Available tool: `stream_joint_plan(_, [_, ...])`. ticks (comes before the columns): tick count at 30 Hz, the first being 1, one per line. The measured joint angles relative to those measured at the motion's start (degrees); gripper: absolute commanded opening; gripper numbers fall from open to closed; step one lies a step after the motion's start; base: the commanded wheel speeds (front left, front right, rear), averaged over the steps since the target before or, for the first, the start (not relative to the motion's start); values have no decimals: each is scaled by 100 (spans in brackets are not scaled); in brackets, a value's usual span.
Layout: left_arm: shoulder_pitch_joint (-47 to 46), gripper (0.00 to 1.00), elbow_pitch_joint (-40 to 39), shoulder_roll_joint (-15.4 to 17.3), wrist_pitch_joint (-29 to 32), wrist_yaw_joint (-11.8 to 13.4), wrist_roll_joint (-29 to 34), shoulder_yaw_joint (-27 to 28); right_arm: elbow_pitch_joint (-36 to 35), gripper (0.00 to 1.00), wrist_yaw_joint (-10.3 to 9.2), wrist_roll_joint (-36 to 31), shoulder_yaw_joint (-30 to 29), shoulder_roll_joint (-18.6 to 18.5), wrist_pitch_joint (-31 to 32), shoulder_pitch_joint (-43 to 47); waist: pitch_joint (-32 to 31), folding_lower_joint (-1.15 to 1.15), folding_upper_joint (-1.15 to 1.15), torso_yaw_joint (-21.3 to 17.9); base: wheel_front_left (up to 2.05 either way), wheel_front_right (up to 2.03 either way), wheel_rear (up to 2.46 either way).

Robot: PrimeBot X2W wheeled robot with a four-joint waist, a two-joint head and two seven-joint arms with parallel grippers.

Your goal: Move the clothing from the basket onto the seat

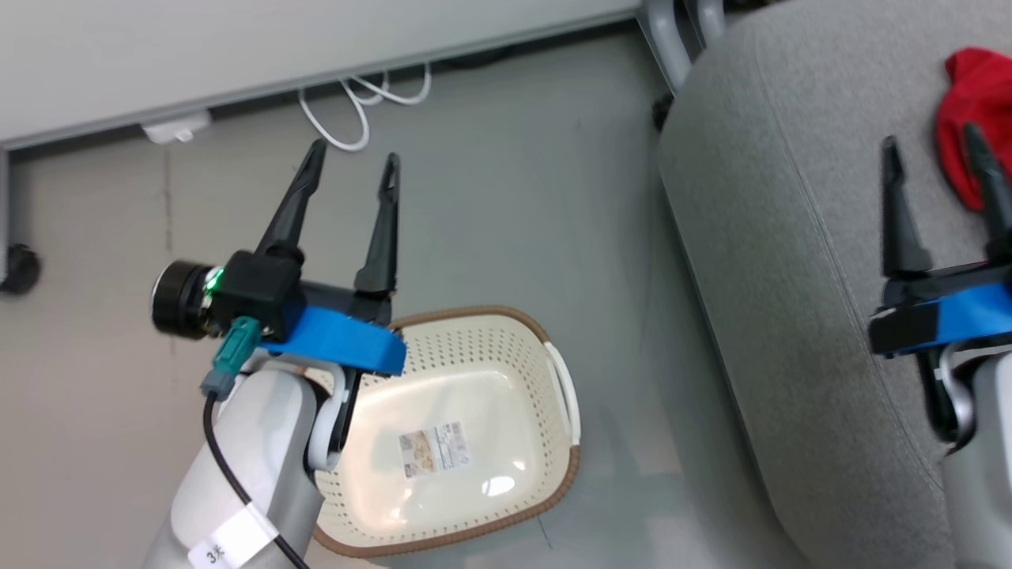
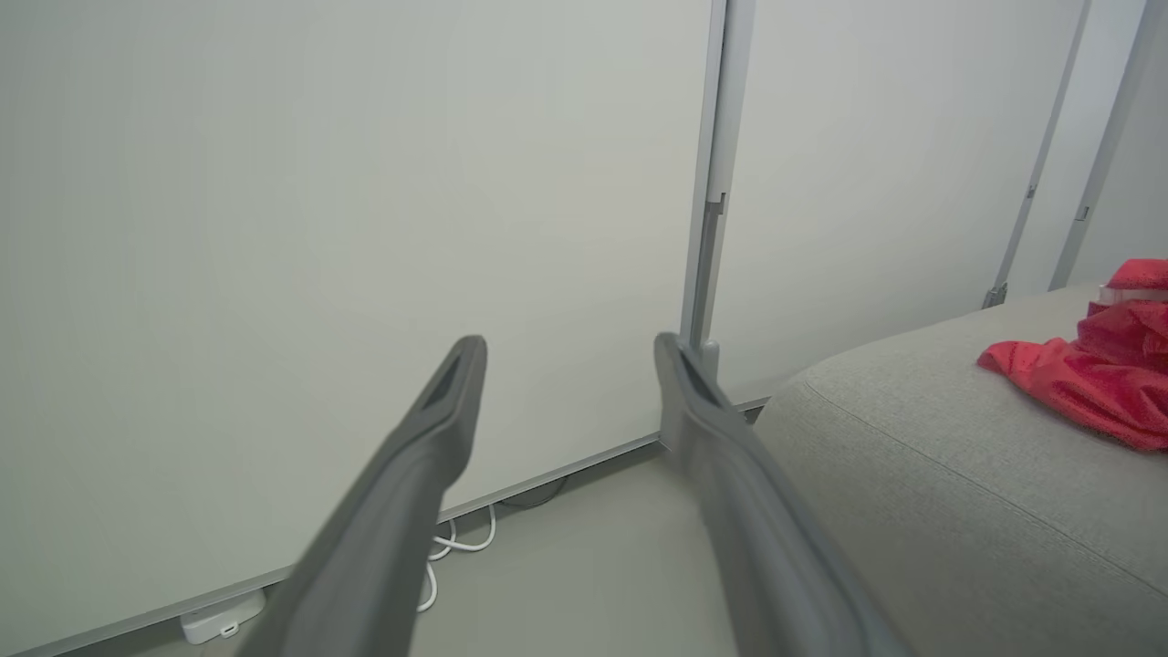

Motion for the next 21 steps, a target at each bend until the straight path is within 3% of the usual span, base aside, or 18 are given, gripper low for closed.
stream_joint_plan(9, [832,100,-33,-319,-5,-123,355,1026,9,100,0,85,495,276,-1,310,-693,0,0,388,0,0,0])
stream_joint_plan(21, [1840,100,-257,-559,-4,-374,644,1848,-123,100,0,220,521,504,-1,1260,-1433,0,0,717,0,0,0])
